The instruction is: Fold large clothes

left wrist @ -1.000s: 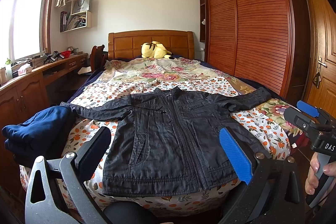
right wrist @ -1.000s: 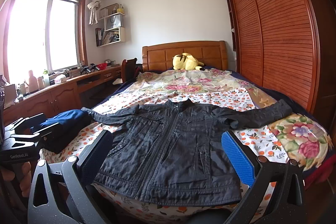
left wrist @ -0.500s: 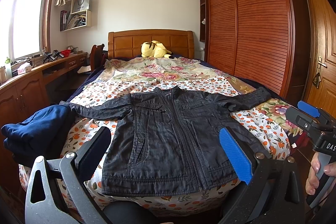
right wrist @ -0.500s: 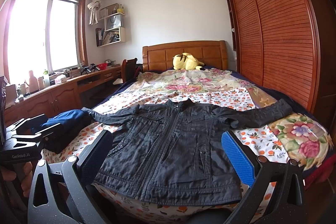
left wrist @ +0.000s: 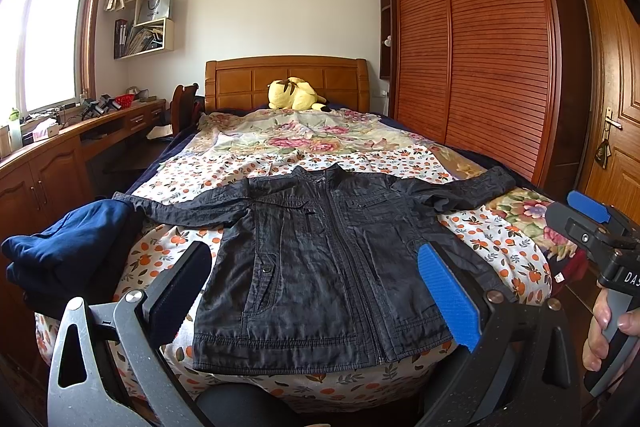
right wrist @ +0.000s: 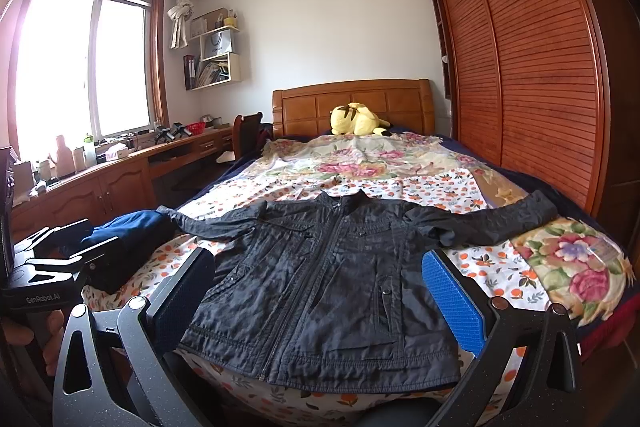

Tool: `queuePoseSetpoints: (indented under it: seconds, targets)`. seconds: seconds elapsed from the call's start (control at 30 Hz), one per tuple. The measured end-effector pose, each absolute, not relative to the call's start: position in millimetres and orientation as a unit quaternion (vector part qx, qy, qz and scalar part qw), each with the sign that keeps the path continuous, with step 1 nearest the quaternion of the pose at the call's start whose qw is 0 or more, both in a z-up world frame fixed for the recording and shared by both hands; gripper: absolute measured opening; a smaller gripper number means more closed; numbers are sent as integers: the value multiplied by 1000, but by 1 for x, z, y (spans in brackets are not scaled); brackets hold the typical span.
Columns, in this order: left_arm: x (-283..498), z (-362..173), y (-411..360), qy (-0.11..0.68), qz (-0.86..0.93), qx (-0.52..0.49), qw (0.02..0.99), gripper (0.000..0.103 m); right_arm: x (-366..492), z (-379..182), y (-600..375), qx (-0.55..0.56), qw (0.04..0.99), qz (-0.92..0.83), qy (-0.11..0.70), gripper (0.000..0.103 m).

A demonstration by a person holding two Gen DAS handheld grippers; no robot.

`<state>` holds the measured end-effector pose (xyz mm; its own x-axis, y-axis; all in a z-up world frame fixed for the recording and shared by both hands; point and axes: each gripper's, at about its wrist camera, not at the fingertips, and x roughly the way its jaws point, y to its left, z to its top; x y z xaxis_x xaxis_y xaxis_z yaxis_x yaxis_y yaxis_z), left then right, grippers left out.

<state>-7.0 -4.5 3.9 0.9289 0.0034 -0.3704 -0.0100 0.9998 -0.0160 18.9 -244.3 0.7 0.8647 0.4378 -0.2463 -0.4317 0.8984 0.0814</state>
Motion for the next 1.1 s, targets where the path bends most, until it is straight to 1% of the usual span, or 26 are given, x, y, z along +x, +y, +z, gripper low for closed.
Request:
queuePoseSetpoints:
  seconds: [0.2, 0.37, 0.77, 1.1]
  targets:
    - [-6, 1, -6, 191, 4, -8, 982, 103, 19, 0, -245, 12, 965, 226, 131, 103]
    - [6, -16, -1, 208, 9, -14, 978, 103, 28, -6, -241, 7, 963, 231, 136, 103]
    - [42, -61, 37, 257, 29, -34, 965, 103, 69, -25, -222, -15, 957, 240, 162, 103]
    - [75, -87, 70, 284, 44, -41, 957, 103, 108, -44, -191, -39, 950, 256, 176, 103]
